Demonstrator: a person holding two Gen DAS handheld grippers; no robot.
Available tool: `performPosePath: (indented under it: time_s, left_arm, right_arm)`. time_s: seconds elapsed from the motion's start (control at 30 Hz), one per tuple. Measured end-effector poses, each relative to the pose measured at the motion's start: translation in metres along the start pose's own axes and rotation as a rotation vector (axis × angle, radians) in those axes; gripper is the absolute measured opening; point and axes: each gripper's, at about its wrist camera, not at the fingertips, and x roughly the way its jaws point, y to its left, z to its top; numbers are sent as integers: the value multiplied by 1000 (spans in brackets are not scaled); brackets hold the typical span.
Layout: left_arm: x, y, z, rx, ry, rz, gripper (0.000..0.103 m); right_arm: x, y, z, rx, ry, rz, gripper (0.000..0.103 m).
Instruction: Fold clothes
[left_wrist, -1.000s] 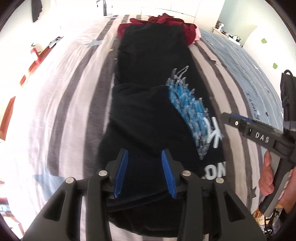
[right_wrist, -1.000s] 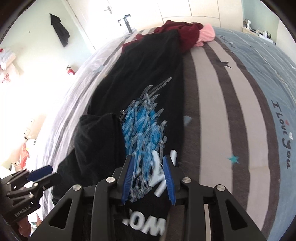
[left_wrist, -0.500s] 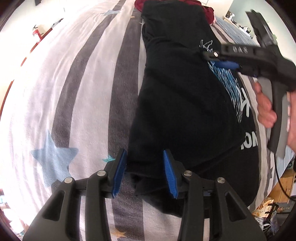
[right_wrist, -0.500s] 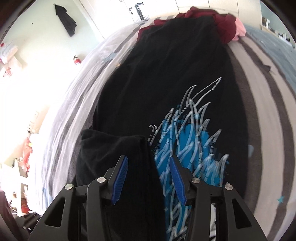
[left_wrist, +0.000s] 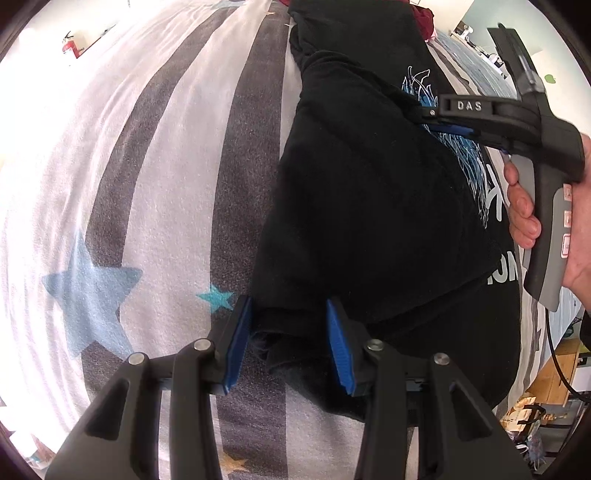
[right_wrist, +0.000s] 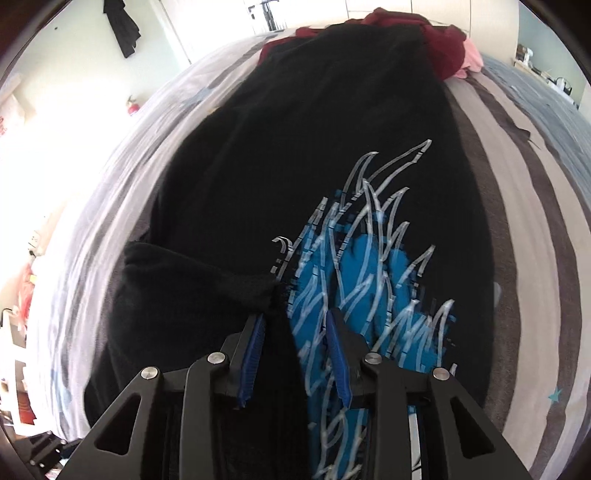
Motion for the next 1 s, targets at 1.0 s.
performPosePath:
  time_s: [1.0]
  left_arm:
    - [43, 5, 210, 185, -139, 123, 37]
  right_arm:
    - [-35, 3, -36, 65, -49, -42, 32]
